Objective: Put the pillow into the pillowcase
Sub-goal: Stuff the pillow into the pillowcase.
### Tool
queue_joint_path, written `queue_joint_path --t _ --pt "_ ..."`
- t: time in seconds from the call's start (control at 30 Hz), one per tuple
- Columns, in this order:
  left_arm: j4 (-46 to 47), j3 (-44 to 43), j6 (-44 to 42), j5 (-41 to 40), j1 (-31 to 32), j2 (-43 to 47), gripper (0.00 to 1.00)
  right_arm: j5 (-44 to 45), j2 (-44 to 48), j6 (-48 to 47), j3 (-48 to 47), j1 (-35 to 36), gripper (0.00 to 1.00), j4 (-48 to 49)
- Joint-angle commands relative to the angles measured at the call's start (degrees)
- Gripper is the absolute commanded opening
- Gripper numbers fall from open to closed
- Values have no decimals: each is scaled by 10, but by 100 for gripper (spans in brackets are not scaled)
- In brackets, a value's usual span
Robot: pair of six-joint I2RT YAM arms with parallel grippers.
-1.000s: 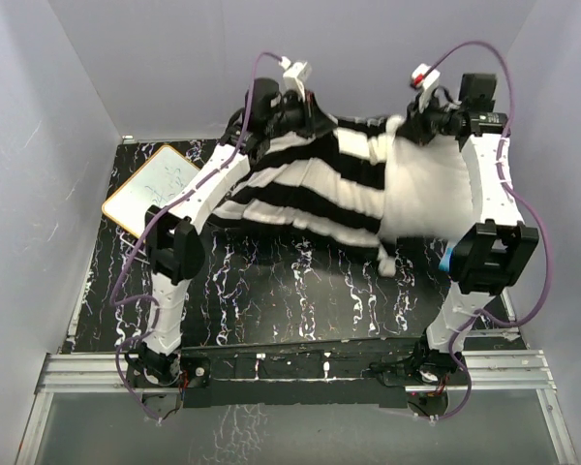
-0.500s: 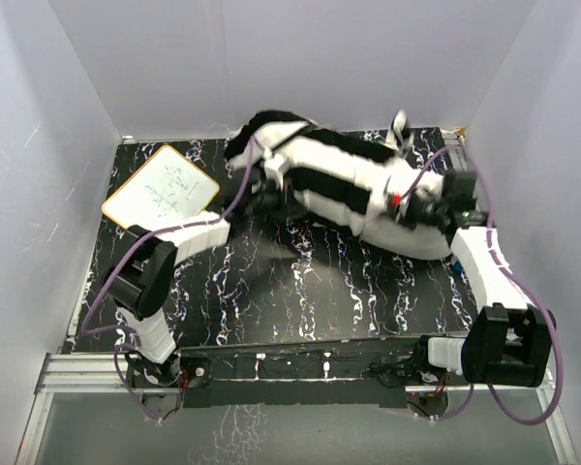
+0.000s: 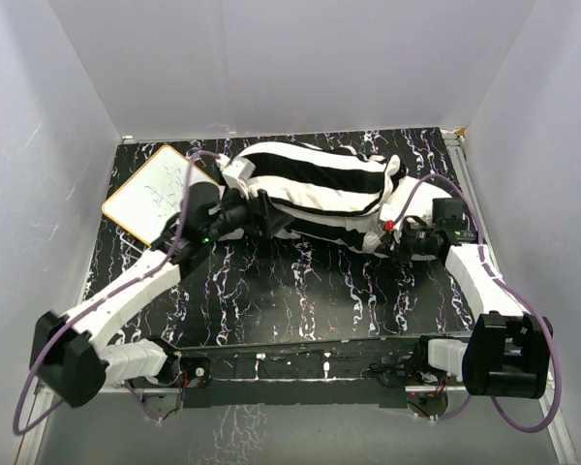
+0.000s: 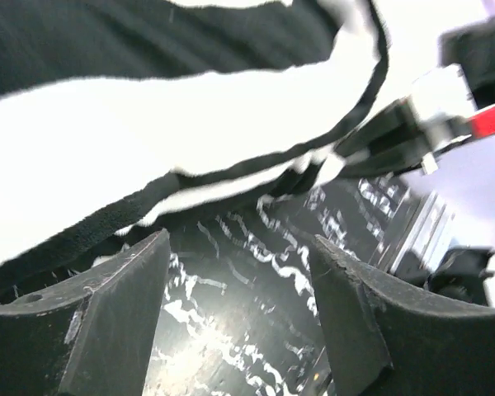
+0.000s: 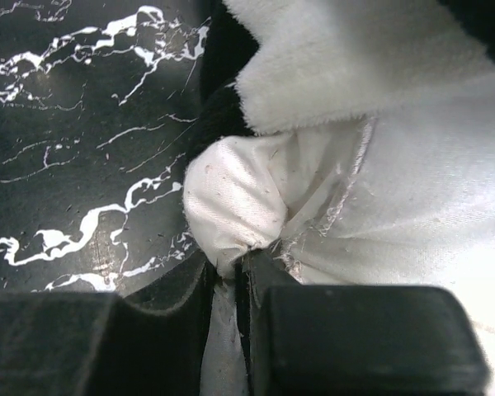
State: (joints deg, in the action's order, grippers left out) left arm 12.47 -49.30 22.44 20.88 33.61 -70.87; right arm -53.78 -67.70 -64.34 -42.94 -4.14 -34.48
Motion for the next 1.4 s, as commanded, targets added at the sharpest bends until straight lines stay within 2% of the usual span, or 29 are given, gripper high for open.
queue_joint_path --t 0.0,0.13,0.2,0.3,0.37,0.5,0.57,0.67,0.77,0.8,0.87,0.93,1.03,1.1,1.17,1.3,1.37 --pt "-129 -44 46 -79 1 52 67 -36 -18 64 -39 5 8 30" --pt "-123 -55 105 -104 2 13 66 -38 -22 95 -49 5 8 50" --pt "-113 -69 123 -99 5 -15 55 -39 -24 111 -57 5 8 58" --pt "-125 -86 132 -128 24 -44 52 -38 -28 132 -69 5 8 67" --pt "-121 -94 119 -164 35 -61 54 -39 -31 136 -71 5 8 69" --pt "-68 -113 77 -249 35 -109 67 -40 -33 142 -69 5 8 71" --pt "-39 -137 67 -254 34 -139 68 -36 -30 143 -66 5 8 71" --pt "-59 -201 66 -265 34 -183 68 -25 -26 141 -58 5 8 72" --pt "-83 -234 62 -318 34 -200 66 -23 -25 139 -52 5 8 72" --pt "-86 -241 58 -330 34 -204 59 -24 -26 139 -50 5 8 72" --pt "-91 -250 50 -336 33 -213 38 -24 -28 138 -50 5 8 73" --pt "-94 -261 46 -318 31 -220 17 -22 -29 137 -51 5 8 74" --pt "-87 -276 38 -271 30 -223 0 -17 -32 140 -52 7 8 76" --pt "-80 -290 38 -210 31 -226 0 -13 -34 151 -53 13 8 85" --pt "-60 -303 48 -112 37 -237 0 -12 -39 169 -58 32 8 95" --pt "11 -339 97 134 82 -314 0 0 -53 243 -78 126 8 142" --pt "11 -336 107 185 97 -347 0 9 -56 275 -87 168 8 163"
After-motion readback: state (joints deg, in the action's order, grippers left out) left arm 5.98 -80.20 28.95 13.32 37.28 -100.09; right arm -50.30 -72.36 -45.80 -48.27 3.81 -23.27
